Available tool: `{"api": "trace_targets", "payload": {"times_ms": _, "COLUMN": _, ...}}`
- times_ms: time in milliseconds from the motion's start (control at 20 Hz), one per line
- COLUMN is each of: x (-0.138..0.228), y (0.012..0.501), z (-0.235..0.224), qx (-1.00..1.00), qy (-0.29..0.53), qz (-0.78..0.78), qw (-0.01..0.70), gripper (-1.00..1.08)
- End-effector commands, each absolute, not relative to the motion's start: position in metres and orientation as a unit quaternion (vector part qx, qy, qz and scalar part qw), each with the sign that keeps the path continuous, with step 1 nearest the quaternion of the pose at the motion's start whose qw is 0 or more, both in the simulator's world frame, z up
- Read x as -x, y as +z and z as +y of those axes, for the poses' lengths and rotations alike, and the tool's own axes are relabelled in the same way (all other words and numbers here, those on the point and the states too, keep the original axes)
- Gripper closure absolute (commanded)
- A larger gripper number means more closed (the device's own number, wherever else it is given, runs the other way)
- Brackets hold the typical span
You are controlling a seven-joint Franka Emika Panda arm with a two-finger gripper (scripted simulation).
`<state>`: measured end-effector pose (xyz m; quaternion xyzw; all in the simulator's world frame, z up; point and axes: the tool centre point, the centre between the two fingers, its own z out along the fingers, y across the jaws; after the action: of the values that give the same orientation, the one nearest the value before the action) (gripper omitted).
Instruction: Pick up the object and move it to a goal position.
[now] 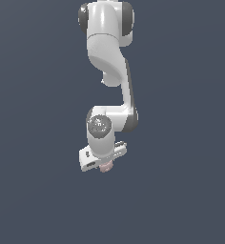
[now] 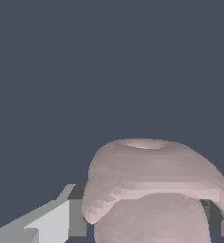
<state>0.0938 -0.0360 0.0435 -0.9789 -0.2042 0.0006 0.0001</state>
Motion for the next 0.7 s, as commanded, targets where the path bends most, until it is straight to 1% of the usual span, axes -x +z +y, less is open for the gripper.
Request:
{"api": "trace_targets", "payload": {"times_ms": 0, "x": -0.093, "y": 0.049, "z": -0.034, "qx": 0.979, "qy": 0.0, "qz": -0.204, "qw": 0.0, "gripper": 1.08}}
{"api": "trace_targets", "payload": {"times_ms": 350, "x": -0.085, "y": 0.082, "z": -0.023, "qx": 0.979, "qy": 0.0, "qz": -0.204, "qw": 0.0, "gripper": 1.08}}
{"api": "trace_targets", "payload": {"times_ms": 650, "x": -0.073, "y": 0.132, "z": -0.006, "qx": 0.979, "qy": 0.0, "qz": -0.205, "qw": 0.0, "gripper": 1.08}}
